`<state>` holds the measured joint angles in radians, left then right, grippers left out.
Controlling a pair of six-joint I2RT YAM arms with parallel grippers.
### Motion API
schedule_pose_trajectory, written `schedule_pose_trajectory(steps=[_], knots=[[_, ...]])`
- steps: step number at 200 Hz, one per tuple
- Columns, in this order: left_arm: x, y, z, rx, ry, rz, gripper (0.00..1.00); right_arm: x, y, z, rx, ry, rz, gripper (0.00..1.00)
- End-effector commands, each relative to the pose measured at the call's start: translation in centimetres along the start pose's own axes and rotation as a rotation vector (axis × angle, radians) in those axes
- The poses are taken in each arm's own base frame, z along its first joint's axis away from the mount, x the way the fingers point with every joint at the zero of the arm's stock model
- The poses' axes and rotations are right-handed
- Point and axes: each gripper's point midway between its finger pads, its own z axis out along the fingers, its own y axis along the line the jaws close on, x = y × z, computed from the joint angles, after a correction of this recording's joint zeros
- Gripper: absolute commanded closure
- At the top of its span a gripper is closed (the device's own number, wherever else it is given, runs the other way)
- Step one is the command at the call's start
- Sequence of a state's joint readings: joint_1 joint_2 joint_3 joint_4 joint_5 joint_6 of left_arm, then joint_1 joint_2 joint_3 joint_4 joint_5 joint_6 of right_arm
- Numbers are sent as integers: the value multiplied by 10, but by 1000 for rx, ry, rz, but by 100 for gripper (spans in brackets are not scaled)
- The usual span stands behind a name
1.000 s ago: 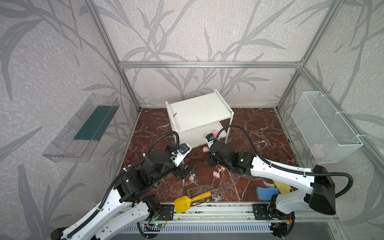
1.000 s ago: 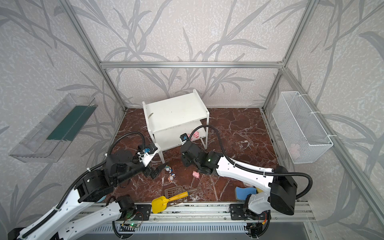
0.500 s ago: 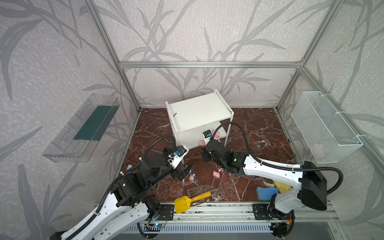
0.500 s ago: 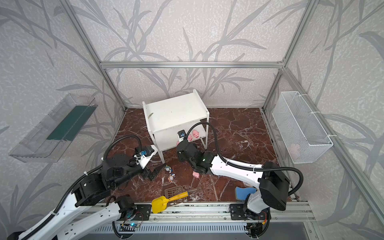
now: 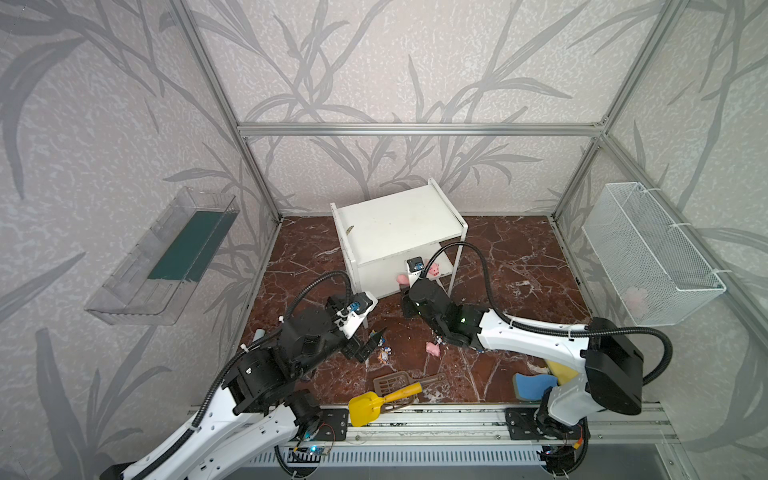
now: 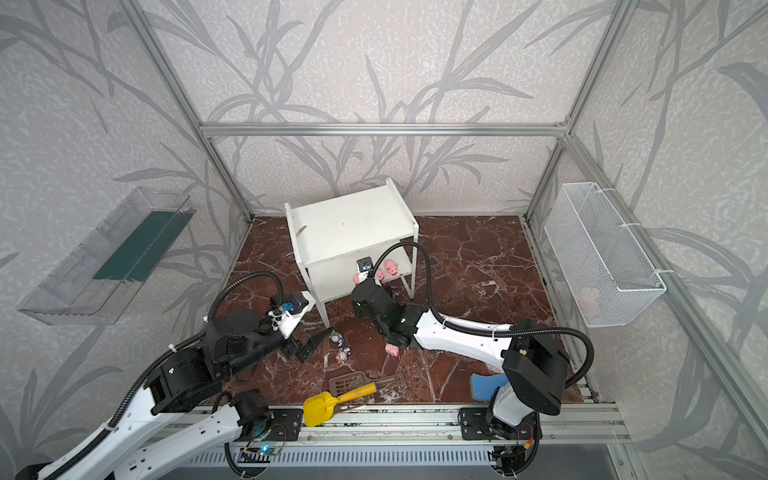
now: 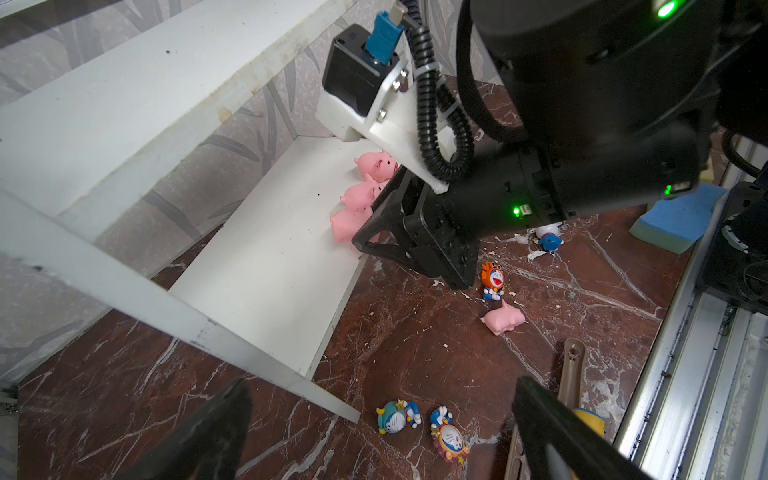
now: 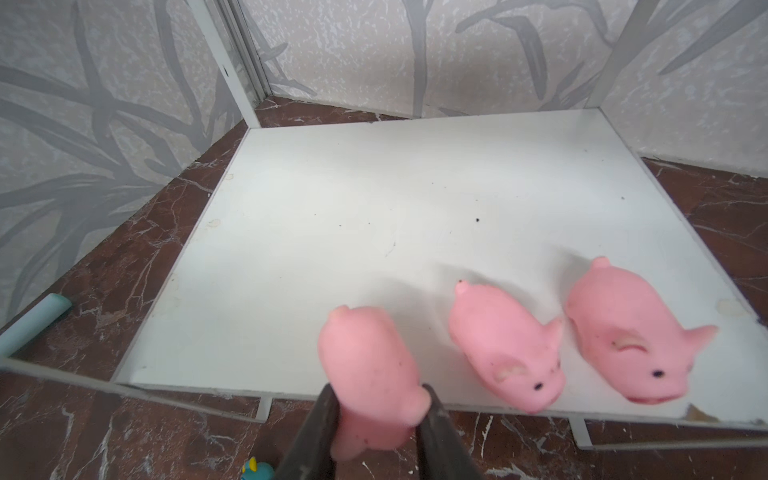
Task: Place and organize the plastic toys onto the shelf
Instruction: 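Carry the pig to the shelf's lower tier and set it beside the others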
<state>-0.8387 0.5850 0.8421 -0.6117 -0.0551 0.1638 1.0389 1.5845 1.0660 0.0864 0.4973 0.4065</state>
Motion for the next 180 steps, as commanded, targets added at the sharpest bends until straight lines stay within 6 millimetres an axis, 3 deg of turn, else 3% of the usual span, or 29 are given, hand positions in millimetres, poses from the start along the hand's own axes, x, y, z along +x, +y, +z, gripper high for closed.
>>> schedule_pose_trajectory(steps=[1, 101, 180], knots=[[-3, 0, -1, 0, -18, -1, 1, -6, -6, 6, 37, -36, 41, 68], [-1, 0, 0, -3, -18, -2, 1, 5, -6, 15, 47, -29, 65, 66], [-1, -1, 2, 0, -14, 1, 1, -10, -10, 0, 37, -63, 84, 55]])
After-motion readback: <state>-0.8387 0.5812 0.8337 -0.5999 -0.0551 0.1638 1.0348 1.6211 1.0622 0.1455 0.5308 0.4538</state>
